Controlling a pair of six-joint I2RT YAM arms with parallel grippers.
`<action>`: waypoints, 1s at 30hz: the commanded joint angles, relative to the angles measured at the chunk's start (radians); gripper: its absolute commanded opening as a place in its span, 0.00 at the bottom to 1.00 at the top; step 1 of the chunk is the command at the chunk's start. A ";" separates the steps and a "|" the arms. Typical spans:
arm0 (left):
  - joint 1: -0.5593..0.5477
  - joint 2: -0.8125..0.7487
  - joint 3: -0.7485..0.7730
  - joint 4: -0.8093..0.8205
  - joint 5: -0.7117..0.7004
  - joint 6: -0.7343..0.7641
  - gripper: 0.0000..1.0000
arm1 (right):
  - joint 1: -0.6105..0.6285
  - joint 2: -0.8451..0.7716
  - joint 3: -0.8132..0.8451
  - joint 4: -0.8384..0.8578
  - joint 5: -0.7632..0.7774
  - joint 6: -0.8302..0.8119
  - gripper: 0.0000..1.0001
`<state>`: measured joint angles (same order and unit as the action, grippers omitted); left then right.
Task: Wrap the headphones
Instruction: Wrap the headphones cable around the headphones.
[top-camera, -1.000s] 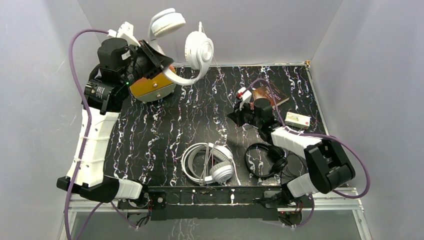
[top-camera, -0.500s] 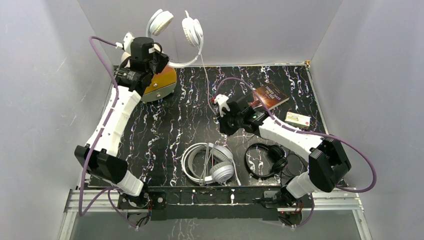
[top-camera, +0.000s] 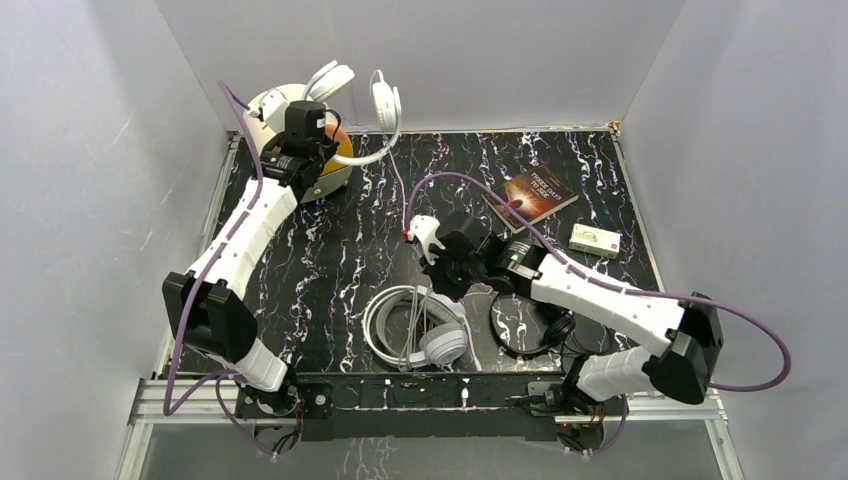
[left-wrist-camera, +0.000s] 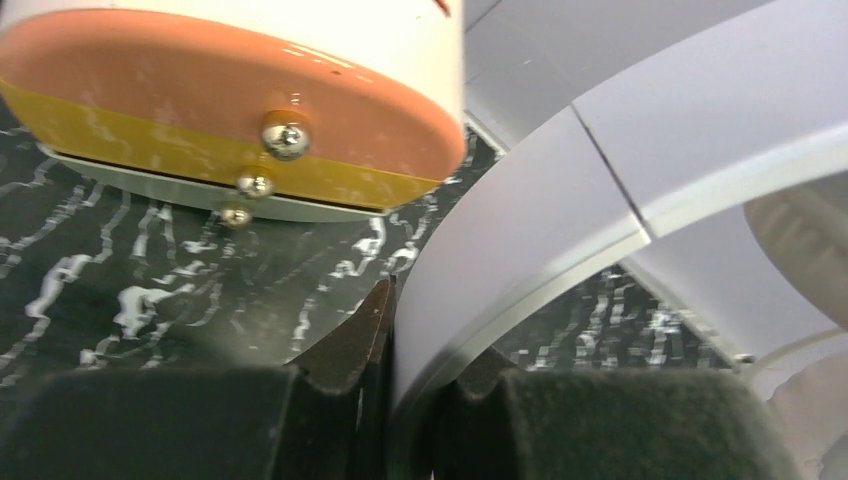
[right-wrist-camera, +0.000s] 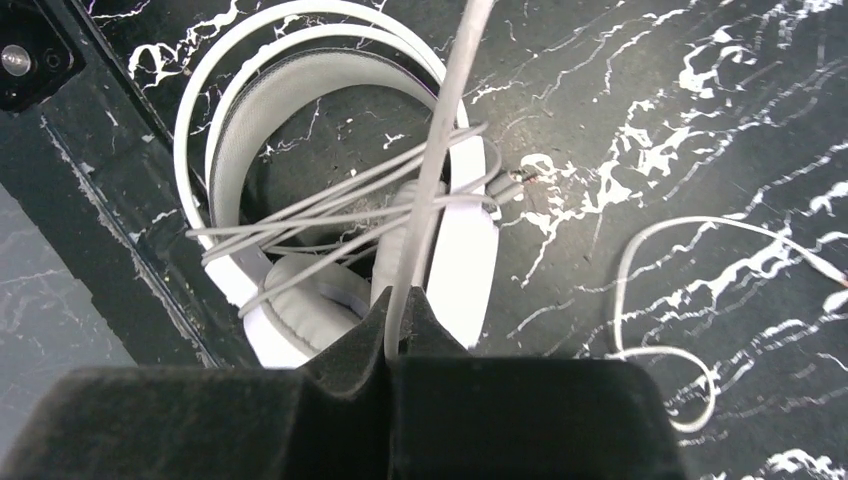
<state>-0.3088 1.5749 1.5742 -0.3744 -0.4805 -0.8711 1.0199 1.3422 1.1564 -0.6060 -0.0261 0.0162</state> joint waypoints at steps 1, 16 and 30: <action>0.007 -0.054 -0.043 0.119 -0.070 0.204 0.00 | 0.012 -0.088 0.078 -0.081 0.045 -0.014 0.00; -0.034 -0.095 -0.171 0.037 0.168 0.552 0.00 | 0.012 0.026 0.642 -0.199 -0.023 -0.253 0.00; -0.244 -0.194 -0.263 0.043 0.346 1.013 0.00 | -0.043 0.172 0.855 -0.054 0.262 -0.519 0.06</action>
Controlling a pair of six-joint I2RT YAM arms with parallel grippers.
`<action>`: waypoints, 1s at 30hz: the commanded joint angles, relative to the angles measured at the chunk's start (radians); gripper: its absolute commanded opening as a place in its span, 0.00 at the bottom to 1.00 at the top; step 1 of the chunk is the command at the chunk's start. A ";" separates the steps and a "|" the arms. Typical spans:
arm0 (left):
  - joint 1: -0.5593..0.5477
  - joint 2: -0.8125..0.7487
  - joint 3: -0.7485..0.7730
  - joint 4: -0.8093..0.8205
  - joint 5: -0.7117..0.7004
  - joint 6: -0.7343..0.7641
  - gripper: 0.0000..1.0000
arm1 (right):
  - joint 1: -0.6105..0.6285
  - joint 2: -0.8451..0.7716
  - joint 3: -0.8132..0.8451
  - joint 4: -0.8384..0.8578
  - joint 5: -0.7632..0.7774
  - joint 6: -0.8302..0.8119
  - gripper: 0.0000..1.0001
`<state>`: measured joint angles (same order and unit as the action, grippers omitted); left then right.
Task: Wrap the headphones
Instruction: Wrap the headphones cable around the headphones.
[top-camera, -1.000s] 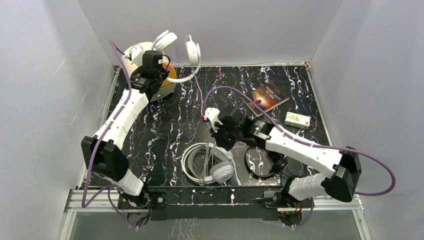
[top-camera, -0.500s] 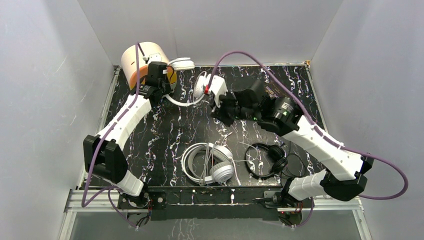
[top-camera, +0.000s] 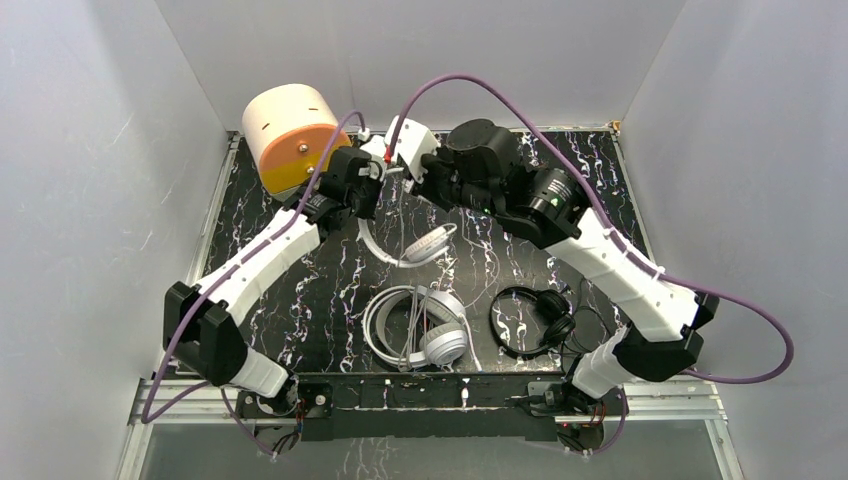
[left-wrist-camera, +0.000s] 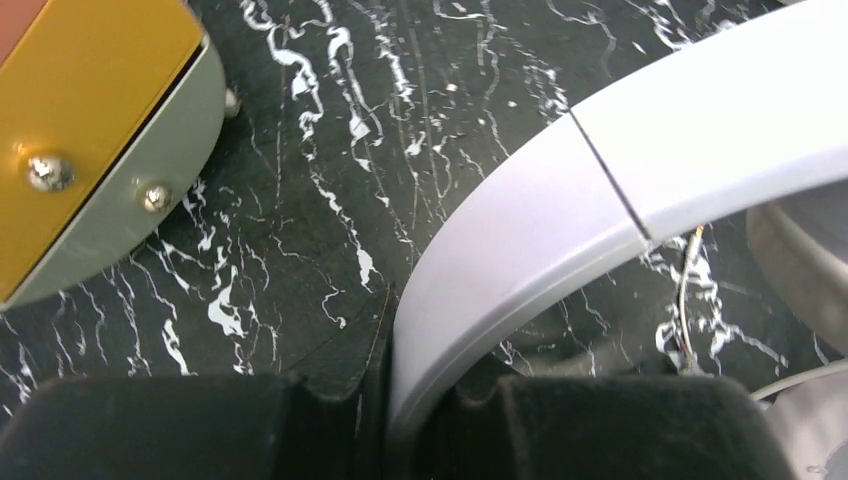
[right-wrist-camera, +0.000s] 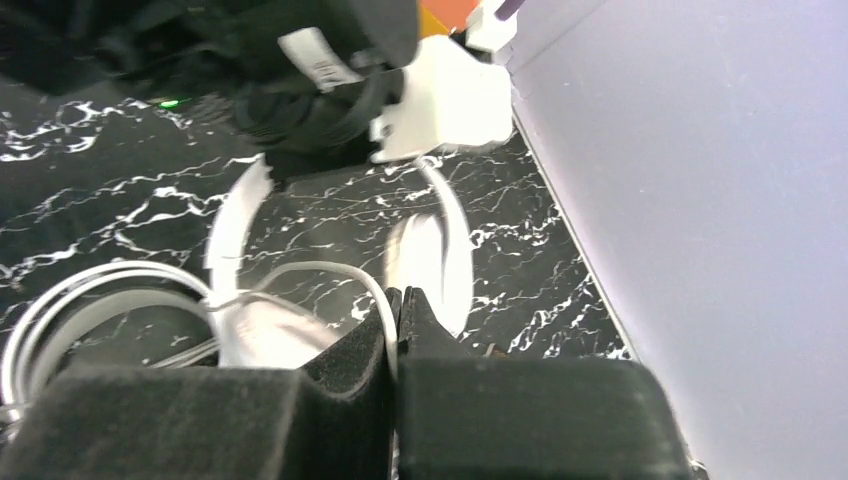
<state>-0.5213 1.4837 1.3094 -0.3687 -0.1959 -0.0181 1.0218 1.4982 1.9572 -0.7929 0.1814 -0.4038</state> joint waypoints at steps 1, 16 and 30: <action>-0.043 -0.118 -0.003 0.038 0.072 0.184 0.00 | -0.075 0.036 0.082 0.126 0.024 -0.100 0.05; -0.075 -0.294 -0.057 0.044 0.251 0.230 0.00 | -0.328 0.174 0.152 0.161 -0.442 -0.032 0.06; -0.075 -0.340 0.082 0.042 0.439 -0.178 0.00 | -0.399 -0.001 -0.512 0.815 -0.464 0.335 0.13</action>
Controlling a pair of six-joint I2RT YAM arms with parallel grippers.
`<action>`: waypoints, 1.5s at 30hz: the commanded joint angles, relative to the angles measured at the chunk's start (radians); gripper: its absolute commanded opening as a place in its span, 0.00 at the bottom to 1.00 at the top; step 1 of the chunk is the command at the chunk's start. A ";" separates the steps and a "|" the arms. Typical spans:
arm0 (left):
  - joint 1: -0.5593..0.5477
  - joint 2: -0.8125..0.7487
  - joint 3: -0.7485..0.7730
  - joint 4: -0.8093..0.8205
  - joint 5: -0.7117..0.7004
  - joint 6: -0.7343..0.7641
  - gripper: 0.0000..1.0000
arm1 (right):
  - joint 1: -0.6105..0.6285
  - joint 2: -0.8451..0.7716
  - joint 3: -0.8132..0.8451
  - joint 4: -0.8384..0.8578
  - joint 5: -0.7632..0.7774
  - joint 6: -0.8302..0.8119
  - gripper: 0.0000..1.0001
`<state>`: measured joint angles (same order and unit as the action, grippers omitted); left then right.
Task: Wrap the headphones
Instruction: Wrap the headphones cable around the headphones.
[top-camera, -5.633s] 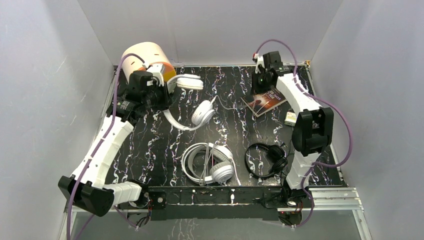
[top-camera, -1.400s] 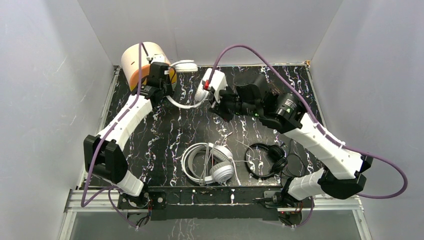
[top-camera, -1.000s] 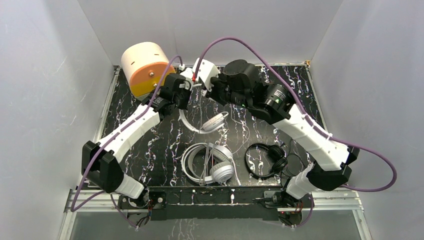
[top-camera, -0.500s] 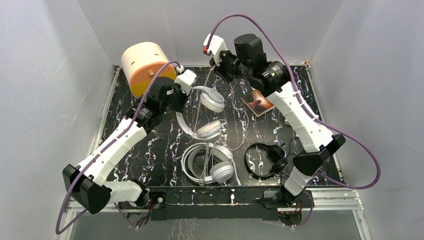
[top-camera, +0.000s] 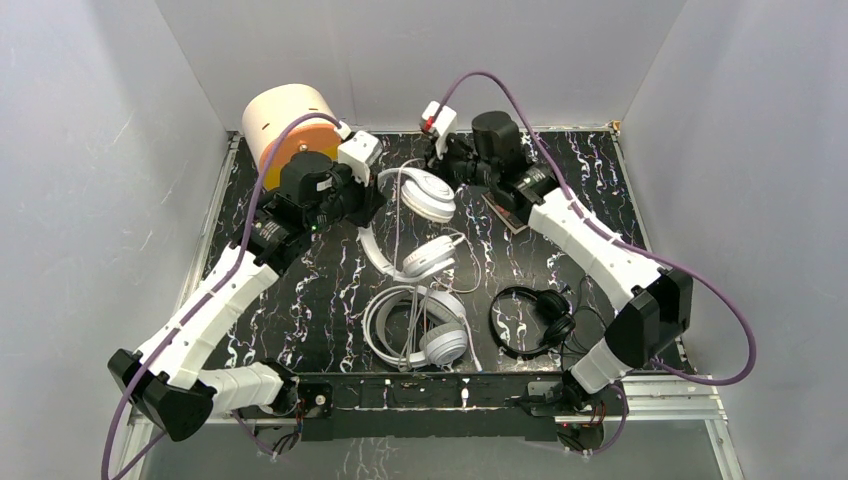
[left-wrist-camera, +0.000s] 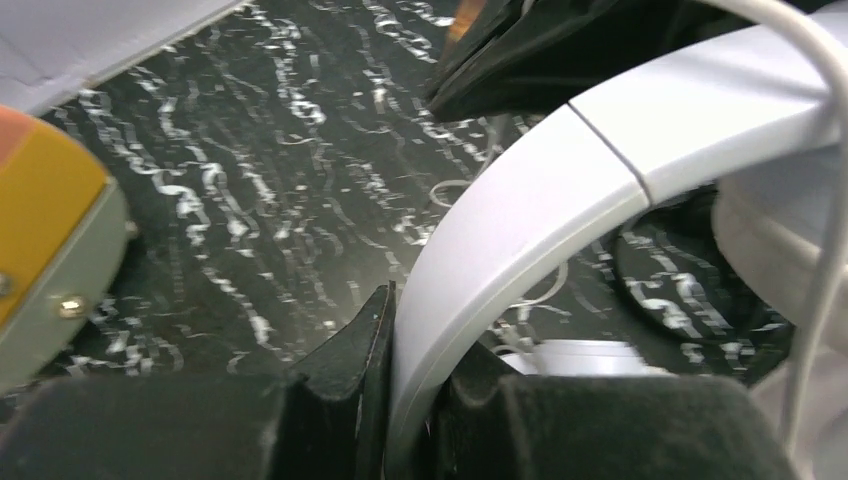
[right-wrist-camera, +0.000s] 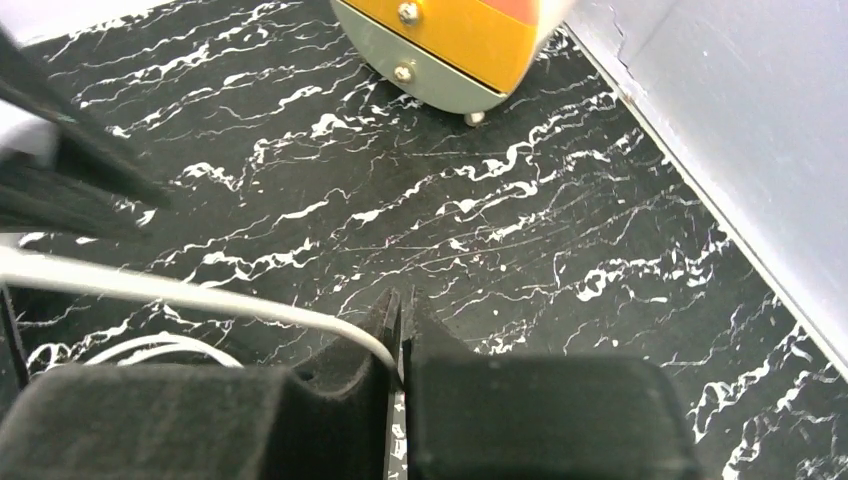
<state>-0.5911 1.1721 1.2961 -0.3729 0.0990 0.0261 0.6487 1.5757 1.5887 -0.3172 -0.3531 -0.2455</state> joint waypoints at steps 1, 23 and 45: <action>-0.006 -0.025 0.104 0.047 0.163 -0.262 0.00 | -0.027 -0.088 -0.188 0.400 0.068 0.218 0.15; -0.006 0.052 0.304 -0.017 0.246 -0.672 0.00 | -0.027 -0.055 -0.463 0.848 0.044 0.570 0.42; -0.006 0.092 0.346 -0.176 0.328 -0.691 0.00 | -0.153 -0.044 -0.585 1.046 0.041 0.717 0.00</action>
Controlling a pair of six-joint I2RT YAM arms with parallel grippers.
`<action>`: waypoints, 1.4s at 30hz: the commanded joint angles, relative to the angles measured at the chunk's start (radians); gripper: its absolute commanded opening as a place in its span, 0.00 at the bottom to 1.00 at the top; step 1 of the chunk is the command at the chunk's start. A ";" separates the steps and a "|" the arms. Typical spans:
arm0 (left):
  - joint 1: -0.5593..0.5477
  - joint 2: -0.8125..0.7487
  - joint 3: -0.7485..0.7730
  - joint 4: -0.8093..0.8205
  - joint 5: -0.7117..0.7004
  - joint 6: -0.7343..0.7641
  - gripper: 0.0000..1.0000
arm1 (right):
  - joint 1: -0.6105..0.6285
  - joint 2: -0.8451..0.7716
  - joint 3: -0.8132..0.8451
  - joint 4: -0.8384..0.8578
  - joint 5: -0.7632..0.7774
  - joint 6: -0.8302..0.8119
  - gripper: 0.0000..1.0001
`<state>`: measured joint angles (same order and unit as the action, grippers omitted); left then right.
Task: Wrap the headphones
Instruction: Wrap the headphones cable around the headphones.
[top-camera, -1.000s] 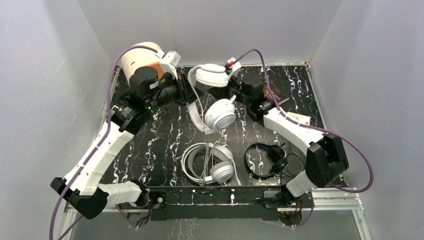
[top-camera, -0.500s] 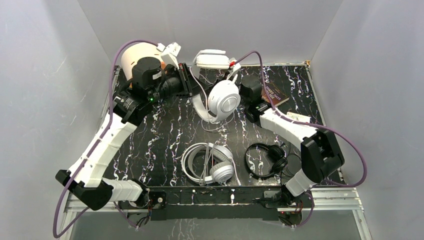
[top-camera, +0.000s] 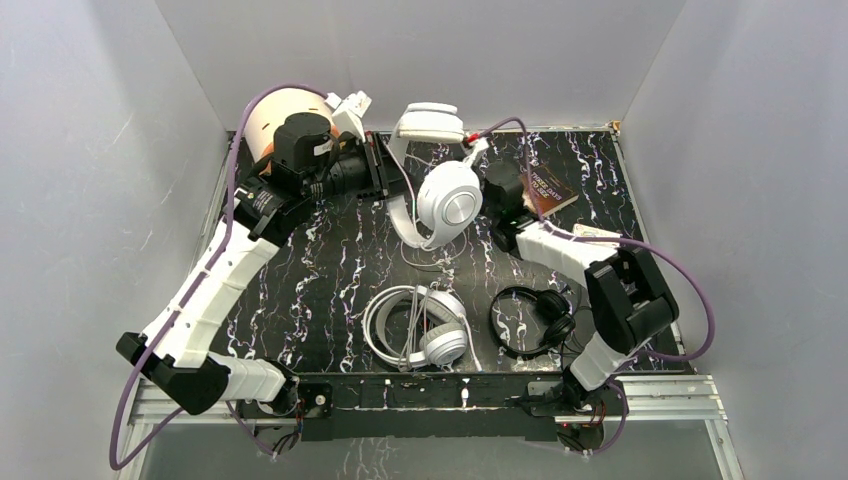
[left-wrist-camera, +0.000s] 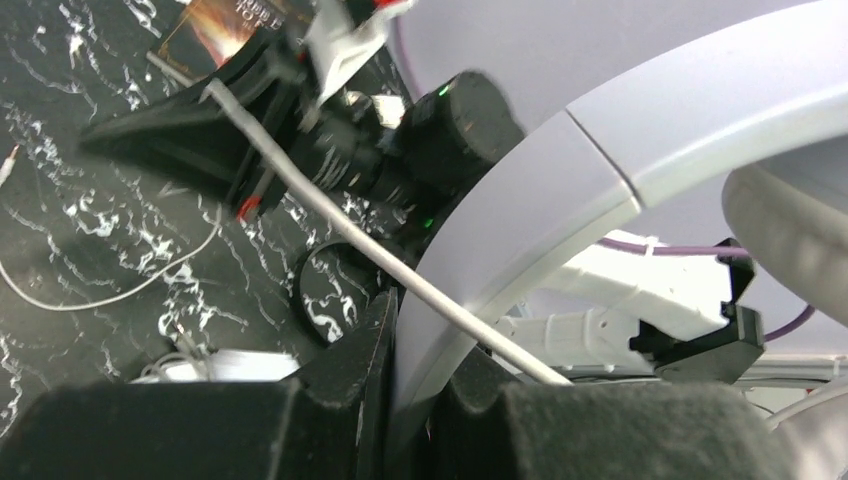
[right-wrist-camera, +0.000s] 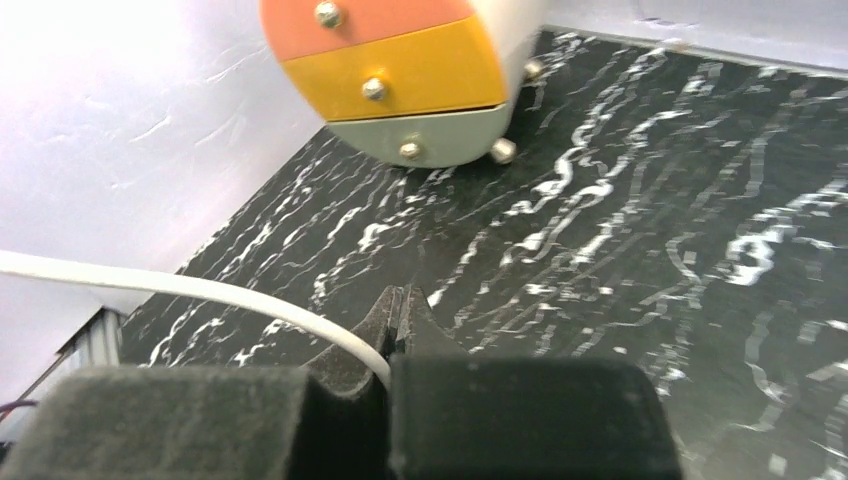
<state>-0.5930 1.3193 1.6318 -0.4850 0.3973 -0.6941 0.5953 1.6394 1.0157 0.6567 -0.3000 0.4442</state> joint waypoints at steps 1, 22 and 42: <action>-0.004 -0.066 -0.008 -0.084 0.022 0.040 0.00 | -0.128 -0.139 -0.014 0.049 -0.024 0.013 0.00; -0.004 -0.139 -0.243 -0.288 -0.129 0.166 0.00 | -0.429 -0.314 0.037 -0.144 -0.185 0.021 0.00; -0.003 0.197 0.506 -0.131 -0.202 0.044 0.00 | -0.107 -0.063 -0.198 0.200 -0.227 0.084 0.01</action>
<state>-0.5999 1.5299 1.9957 -0.7052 0.1932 -0.6155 0.4671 1.5253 0.8913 0.6548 -0.6392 0.4400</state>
